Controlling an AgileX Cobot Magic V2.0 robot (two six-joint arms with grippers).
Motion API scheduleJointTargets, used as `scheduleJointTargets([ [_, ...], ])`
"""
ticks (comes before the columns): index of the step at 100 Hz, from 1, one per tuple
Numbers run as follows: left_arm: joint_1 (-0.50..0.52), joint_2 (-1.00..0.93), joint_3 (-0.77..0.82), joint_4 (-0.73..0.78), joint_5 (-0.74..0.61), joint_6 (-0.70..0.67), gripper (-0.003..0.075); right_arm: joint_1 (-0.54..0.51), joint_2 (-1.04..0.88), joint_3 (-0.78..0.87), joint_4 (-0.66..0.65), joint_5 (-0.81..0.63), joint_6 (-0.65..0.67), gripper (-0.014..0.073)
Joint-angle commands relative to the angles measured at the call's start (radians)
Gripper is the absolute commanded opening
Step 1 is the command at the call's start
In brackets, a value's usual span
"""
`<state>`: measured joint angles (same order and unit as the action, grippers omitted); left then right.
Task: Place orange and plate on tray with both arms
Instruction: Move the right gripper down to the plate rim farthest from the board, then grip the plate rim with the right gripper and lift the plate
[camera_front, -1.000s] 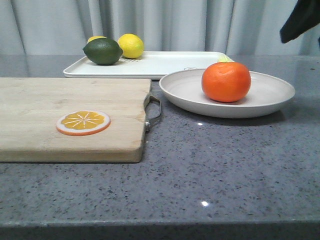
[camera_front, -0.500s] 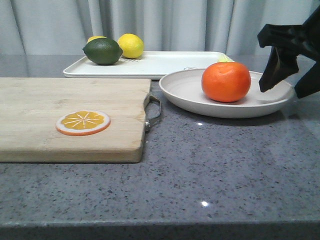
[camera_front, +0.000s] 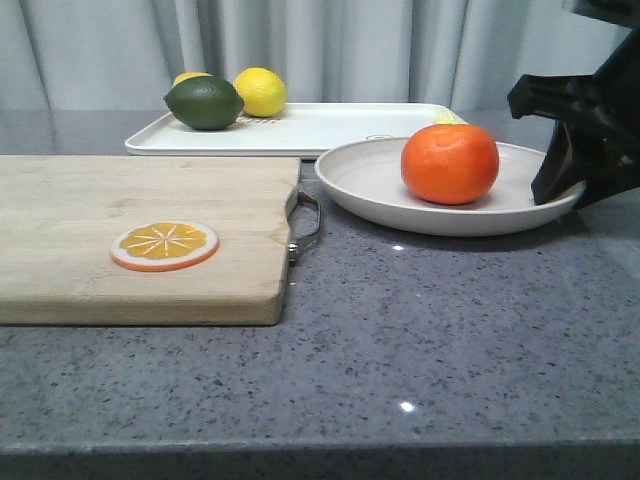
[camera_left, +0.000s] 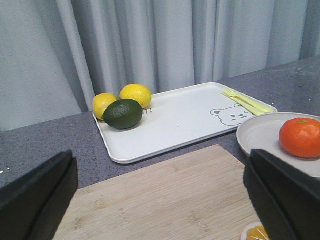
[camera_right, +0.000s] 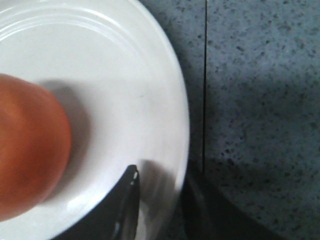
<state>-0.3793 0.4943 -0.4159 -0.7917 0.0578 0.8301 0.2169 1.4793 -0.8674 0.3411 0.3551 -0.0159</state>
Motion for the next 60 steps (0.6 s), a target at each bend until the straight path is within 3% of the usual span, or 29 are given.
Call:
scheduleJointTargets([
  [1, 0.003, 0.003, -0.023, -0.002, -0.058, 0.002, 0.0639, 0.0, -0.018, -0.03, 0.032, -0.036, -0.01, 0.0113],
  [21, 0.003, 0.003, -0.02, -0.002, -0.058, 0.002, 0.0639, 0.0, -0.018, -0.03, 0.087, -0.048, -0.01, -0.0072],
  [45, 0.003, 0.003, -0.02, -0.002, -0.058, 0.002, 0.0639, 0.0, -0.059, -0.05, 0.146, -0.012, -0.01, -0.0062],
  [60, 0.003, 0.003, -0.02, -0.002, -0.058, 0.002, 0.0639, 0.0, -0.079, -0.157, 0.154, 0.059, -0.01, -0.0062],
])
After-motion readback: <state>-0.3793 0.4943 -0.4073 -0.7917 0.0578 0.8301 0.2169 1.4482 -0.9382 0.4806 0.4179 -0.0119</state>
